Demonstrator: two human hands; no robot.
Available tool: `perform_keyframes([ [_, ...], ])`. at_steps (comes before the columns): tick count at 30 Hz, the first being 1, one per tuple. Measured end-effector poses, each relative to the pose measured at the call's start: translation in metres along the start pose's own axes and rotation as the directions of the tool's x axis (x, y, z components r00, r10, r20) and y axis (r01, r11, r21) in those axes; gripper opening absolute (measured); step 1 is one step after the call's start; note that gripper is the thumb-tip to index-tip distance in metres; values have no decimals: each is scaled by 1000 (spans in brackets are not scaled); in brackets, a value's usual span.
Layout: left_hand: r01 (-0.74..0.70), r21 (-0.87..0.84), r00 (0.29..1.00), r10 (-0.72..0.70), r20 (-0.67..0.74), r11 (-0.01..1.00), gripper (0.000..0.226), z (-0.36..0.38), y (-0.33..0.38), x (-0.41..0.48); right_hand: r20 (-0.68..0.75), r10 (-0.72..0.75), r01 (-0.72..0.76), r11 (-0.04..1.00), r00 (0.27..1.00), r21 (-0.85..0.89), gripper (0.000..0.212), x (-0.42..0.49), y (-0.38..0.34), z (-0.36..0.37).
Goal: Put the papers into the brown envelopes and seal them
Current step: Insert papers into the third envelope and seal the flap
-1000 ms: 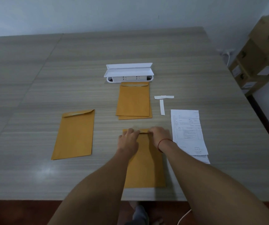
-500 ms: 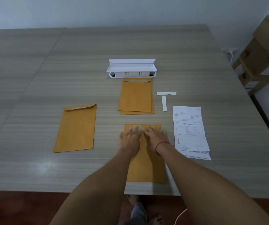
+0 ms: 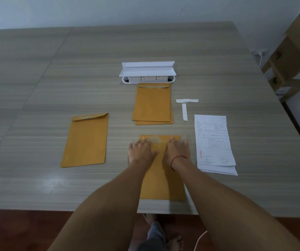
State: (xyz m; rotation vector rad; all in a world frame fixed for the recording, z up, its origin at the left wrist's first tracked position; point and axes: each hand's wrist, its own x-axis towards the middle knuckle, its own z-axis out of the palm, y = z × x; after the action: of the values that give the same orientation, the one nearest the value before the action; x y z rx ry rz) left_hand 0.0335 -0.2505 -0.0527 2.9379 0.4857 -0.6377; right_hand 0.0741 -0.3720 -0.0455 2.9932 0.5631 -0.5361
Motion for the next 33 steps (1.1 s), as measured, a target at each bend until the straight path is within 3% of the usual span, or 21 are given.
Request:
perform_keyframes([
  [4, -54, -58, 999, 54, 4, 997, 62, 0, 7, -1, 71, -126, 115, 983, 989, 145, 63, 3, -10, 10],
  [8, -136, -103, 990, 140, 29, 985, 57, 6, -2, -3, 112, -121, 105, 984, 986, 141, 70, -3, -8, 13],
  [12, -103, 2, 993, 103, 50, 995, 57, -3, 0, 1, 128, -52, 39, 995, 990, 96, 63, -2, -8, 7],
  [18, 35, -65, 999, -36, -18, 997, 76, 5, -2, -8, 150, 29, -33, 999, 988, 29, 73, -7, 11, 9],
  [23, 118, -109, 993, -118, 0, 987, 91, -4, -10, -16, 134, 125, -147, 976, 983, 162, 70, -12, 4, 9],
  [28, 183, -222, 981, -193, -27, 958, 68, -4, -9, -29, 68, 293, -299, 898, 954, 321, 48, -16, 15, -2],
  [31, 292, -385, 951, -307, 22, 876, 74, -4, -3, -33, 168, 405, -431, 746, 899, 507, 34, -15, 14, -1],
  [33, 362, -456, 928, -363, 87, 813, 83, -3, 2, -33, 244, 432, -488, 650, 868, 582, 37, -16, 11, 0],
])
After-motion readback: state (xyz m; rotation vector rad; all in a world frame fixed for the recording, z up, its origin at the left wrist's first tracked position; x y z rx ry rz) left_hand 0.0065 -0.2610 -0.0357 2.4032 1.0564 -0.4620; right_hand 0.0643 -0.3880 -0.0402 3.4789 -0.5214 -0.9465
